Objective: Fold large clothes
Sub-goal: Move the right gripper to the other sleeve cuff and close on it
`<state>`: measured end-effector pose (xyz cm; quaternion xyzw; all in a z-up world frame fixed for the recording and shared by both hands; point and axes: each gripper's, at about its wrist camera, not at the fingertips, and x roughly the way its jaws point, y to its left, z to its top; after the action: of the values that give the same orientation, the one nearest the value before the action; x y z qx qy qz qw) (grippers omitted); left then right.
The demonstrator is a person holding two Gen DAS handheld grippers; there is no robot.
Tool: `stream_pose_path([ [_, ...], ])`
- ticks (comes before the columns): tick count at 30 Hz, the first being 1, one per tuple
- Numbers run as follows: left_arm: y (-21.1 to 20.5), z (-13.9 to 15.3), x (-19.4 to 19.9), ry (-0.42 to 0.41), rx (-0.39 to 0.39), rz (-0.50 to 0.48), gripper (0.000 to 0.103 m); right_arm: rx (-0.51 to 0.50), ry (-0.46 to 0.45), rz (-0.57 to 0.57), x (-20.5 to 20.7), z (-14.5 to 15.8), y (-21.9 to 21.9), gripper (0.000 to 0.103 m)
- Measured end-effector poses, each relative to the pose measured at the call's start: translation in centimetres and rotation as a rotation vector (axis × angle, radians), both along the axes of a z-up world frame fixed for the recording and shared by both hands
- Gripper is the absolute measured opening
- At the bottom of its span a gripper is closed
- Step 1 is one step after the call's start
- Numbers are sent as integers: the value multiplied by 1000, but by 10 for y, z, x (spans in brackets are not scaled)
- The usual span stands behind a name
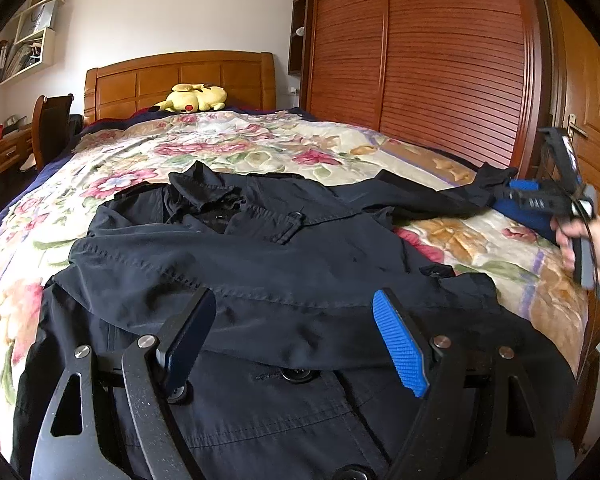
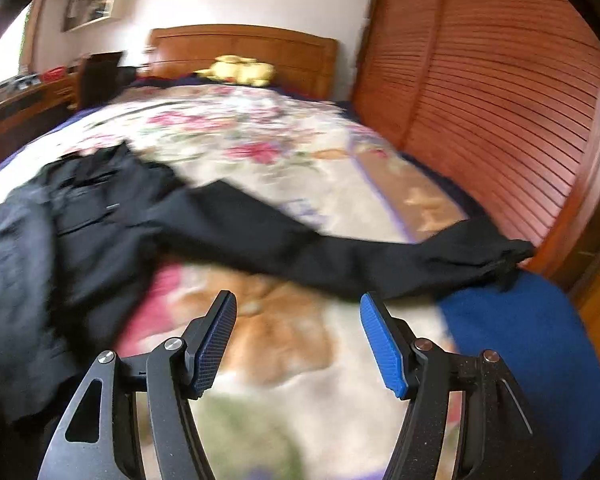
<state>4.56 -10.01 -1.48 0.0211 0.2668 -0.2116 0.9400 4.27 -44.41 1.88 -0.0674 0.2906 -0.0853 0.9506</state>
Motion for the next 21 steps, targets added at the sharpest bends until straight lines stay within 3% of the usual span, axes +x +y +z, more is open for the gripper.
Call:
stream_pose_path([
  [3,1,-1,1,3,4,0,82,-24,-21,-77,13,7,-25,66],
  [6,2,-2,1,5,8,0,82,14,-27,-127,29,15,-49,68],
  [9,1,-3,2,8,14,-1,82,21,-36,-171,42,28,-67,74],
  [21,0,-4,2,10,18,-2,82,120,56,-361,92,38,-135,79],
])
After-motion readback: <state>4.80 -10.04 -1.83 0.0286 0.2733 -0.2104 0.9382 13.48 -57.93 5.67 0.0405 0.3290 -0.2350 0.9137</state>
